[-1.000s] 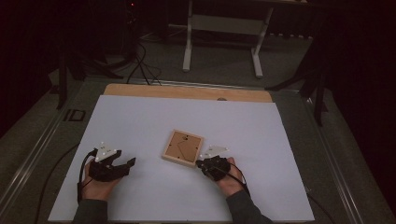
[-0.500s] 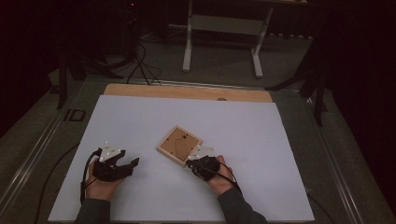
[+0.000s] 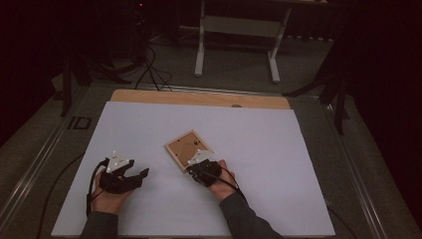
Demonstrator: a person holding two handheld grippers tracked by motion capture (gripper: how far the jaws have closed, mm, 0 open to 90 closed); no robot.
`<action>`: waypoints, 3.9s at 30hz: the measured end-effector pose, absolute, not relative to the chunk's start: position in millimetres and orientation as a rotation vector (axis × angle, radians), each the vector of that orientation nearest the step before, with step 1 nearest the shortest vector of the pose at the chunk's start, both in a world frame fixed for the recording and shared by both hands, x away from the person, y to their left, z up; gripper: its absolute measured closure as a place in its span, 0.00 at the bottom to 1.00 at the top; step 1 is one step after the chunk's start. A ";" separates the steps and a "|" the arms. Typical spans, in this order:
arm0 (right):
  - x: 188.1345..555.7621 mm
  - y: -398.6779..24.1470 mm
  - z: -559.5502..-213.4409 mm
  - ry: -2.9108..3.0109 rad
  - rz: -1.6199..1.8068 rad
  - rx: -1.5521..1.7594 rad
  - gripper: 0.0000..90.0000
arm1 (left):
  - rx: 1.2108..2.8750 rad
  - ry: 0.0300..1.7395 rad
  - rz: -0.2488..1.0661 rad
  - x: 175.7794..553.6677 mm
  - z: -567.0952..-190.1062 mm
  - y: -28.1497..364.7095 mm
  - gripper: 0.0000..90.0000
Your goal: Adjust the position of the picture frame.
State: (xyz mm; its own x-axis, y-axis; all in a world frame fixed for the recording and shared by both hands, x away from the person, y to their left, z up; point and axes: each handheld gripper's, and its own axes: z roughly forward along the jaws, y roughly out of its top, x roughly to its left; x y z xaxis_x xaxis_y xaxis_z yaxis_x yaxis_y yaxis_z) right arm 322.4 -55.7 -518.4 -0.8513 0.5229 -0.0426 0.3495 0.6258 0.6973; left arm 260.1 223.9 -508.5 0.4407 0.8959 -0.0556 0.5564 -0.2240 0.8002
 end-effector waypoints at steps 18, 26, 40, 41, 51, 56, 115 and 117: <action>378.1 -100.8 -503.0 2.356 1.078 1.026 1.00 | 1.905 1.225 0.551 260.2 -508.4 224.0 0.40; 392.2 -106.8 -512.3 2.346 1.021 1.079 1.00 | 1.906 1.224 0.549 260.3 -508.5 223.2 0.40; 378.7 -104.6 -517.1 2.438 0.957 1.018 1.00 | 1.913 1.222 0.547 261.2 -509.2 222.4 0.40; 375.0 -103.9 -517.8 2.446 0.958 1.009 1.00 | 1.914 1.221 0.546 261.3 -509.3 222.3 0.40; 350.2 -99.5 -520.3 2.494 0.981 0.943 1.00 | 1.931 1.227 0.561 268.5 -511.6 217.7 0.43; 342.6 -95.1 -521.0 2.506 0.994 0.918 1.00 | 1.944 1.232 0.572 274.1 -514.3 214.6 0.48; 335.1 -95.4 -520.3 2.516 1.003 0.905 0.99 | 2.012 1.222 0.524 309.7 -528.6 162.9 1.00; 334.8 -96.4 -520.1 2.515 1.000 0.908 0.99 | 2.012 1.222 0.524 309.7 -528.6 162.9 1.00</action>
